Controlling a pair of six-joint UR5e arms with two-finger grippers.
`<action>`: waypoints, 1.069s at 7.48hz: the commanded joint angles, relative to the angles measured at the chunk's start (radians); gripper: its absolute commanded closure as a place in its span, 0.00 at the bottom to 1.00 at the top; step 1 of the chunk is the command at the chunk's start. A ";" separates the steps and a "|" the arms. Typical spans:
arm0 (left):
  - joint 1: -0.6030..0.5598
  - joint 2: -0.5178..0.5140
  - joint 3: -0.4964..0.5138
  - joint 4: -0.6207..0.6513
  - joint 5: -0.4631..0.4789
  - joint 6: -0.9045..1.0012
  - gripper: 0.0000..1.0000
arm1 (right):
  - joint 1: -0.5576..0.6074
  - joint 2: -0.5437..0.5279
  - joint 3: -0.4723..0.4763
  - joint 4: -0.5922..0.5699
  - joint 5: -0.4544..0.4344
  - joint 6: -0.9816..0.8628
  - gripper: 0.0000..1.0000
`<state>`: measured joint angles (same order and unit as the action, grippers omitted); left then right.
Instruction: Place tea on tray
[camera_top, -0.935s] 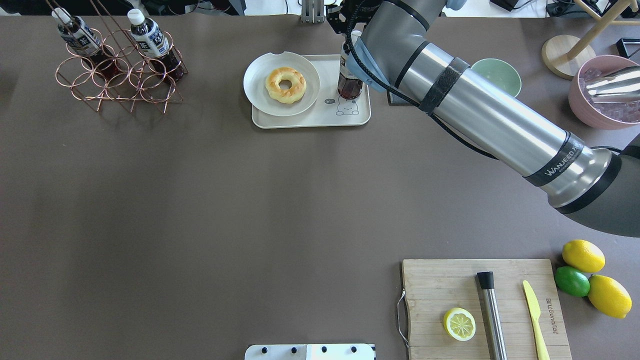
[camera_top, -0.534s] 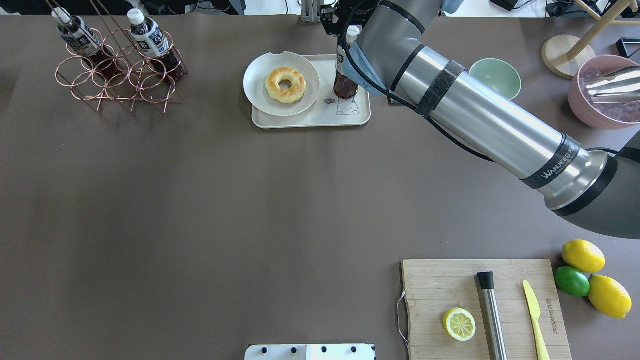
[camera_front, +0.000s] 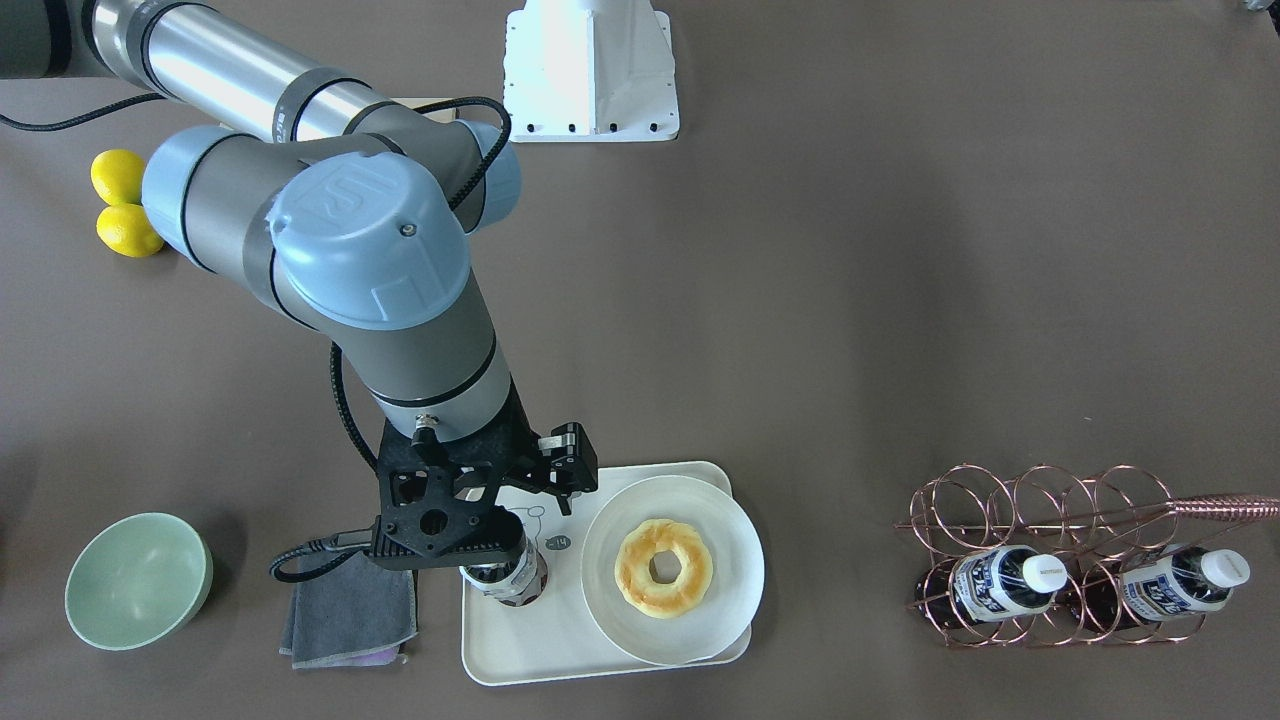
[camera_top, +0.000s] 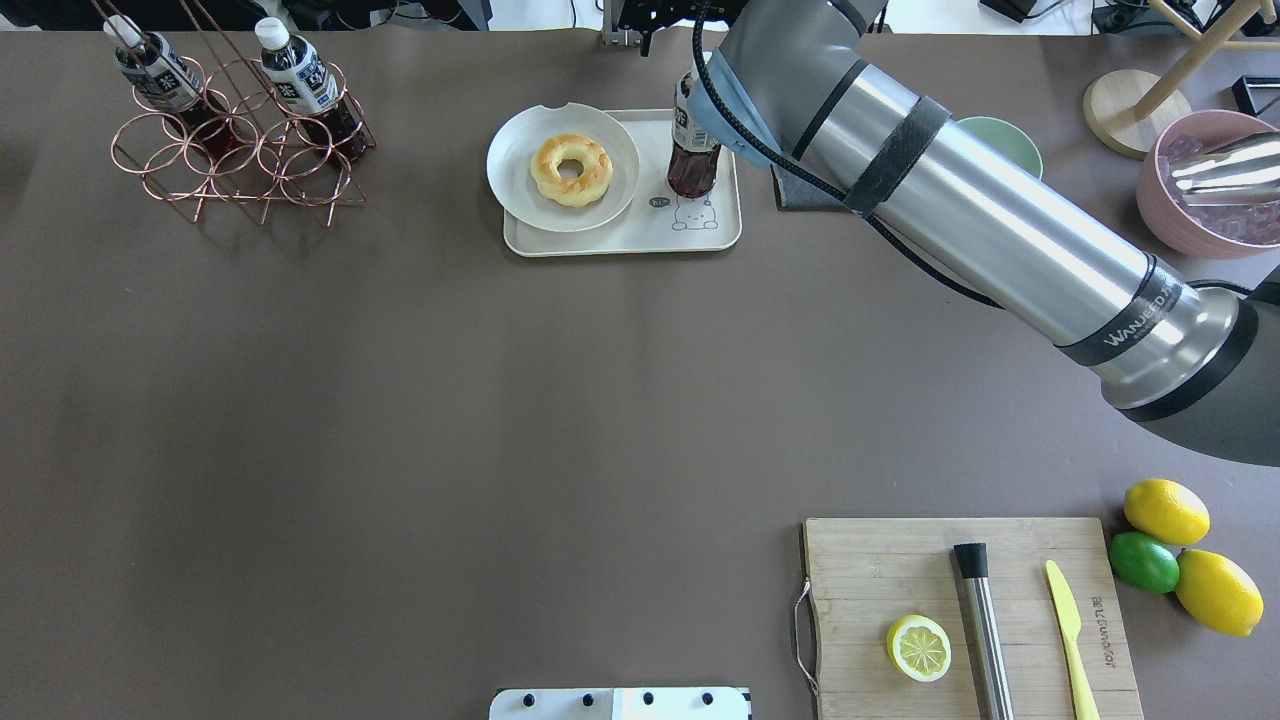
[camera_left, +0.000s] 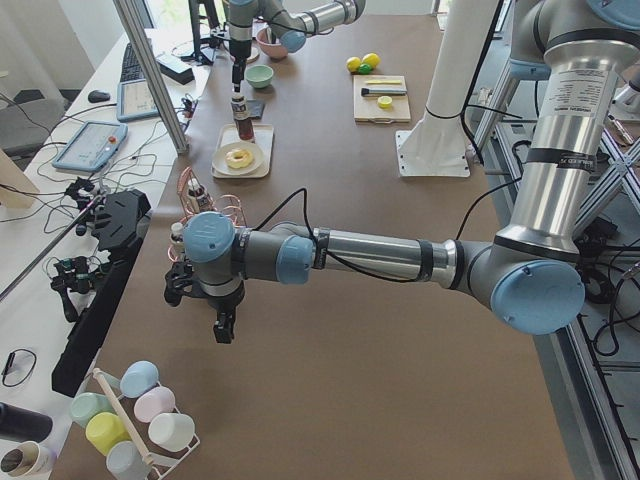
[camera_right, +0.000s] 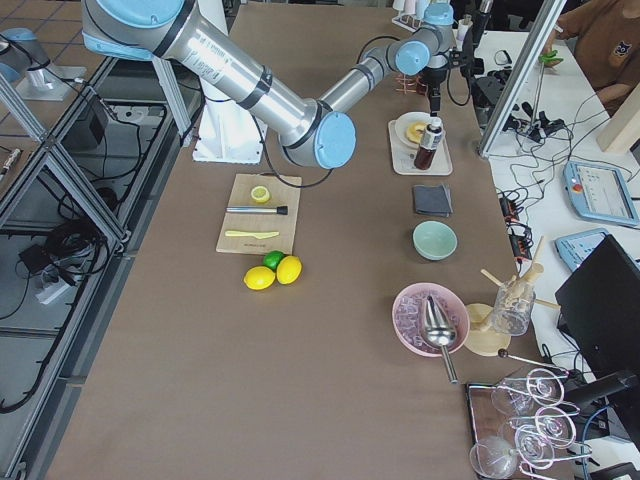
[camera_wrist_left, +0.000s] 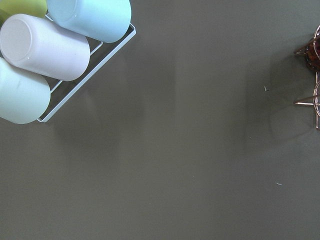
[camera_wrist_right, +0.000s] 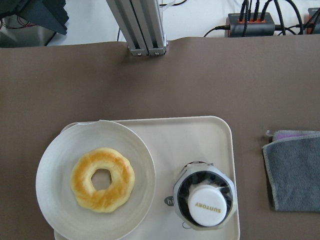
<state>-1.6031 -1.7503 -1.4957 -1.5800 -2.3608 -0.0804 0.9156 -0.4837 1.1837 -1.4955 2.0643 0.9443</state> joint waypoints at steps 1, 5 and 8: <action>-0.001 -0.002 -0.003 0.000 -0.002 -0.002 0.03 | 0.029 -0.022 0.220 -0.249 0.063 -0.012 0.00; -0.001 -0.002 -0.005 0.000 0.000 -0.001 0.03 | 0.036 -0.313 0.669 -0.717 -0.058 -0.147 0.00; -0.001 -0.005 -0.014 -0.002 -0.002 0.001 0.03 | 0.179 -0.736 0.846 -0.645 -0.130 -0.509 0.00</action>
<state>-1.6046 -1.7510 -1.5056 -1.5800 -2.3620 -0.0809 0.9798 -0.9667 1.9411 -2.2099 1.9492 0.6657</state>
